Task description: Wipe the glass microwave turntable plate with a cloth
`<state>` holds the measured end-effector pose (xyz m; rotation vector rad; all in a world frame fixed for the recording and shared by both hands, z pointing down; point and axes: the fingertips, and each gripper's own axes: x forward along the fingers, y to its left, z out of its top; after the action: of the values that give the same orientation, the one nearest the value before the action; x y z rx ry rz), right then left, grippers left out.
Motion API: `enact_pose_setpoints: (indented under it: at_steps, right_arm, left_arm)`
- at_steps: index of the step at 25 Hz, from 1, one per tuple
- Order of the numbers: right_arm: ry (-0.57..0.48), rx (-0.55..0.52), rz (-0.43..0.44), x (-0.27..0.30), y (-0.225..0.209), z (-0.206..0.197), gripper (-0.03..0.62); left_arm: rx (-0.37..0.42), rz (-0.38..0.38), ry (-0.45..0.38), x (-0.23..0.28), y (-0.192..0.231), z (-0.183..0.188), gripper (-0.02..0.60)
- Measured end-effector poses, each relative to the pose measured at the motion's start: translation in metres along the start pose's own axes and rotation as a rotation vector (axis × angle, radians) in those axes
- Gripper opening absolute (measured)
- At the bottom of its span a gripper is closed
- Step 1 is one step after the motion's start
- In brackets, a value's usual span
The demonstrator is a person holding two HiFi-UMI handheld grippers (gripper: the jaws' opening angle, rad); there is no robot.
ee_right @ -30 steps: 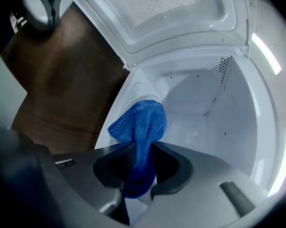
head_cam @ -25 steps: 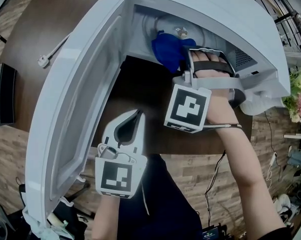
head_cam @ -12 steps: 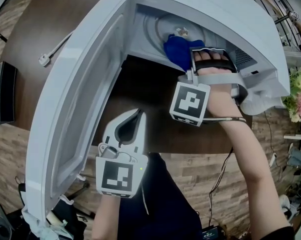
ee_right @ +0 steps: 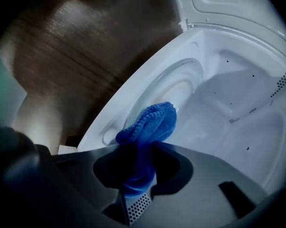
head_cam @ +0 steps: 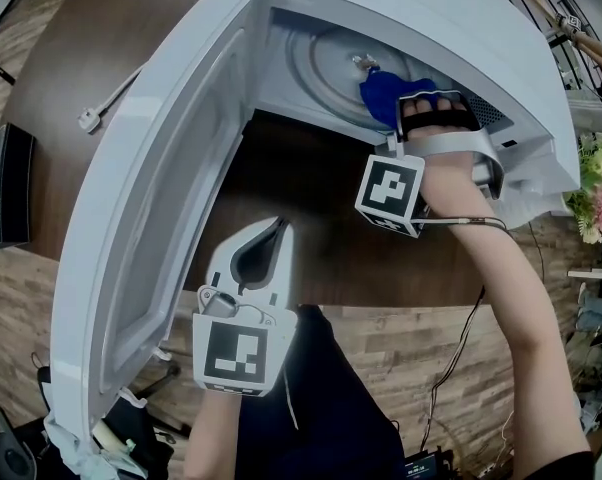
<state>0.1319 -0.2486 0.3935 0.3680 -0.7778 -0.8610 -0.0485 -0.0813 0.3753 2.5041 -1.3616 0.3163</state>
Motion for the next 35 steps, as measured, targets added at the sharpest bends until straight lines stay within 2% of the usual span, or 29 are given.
enact_pose_setpoints:
  at_steps: [9, 14, 35]
  right_arm:
    - [0.145, -0.161, 0.105, 0.025, 0.019, -0.023, 0.067]
    - [0.174, -0.189, 0.122, 0.028, 0.022, -0.024, 0.064]
    - [0.046, -0.030, 0.073, 0.000, 0.019, -0.017, 0.081]
  left_arm:
    - [0.001, -0.010, -0.005, 0.002, -0.006, 0.002, 0.008]
    - [0.006, -0.020, -0.007, 0.004, -0.010, 0.002, 0.008]
    - [0.029, -0.053, 0.029, -0.011, -0.025, 0.010, 0.008]
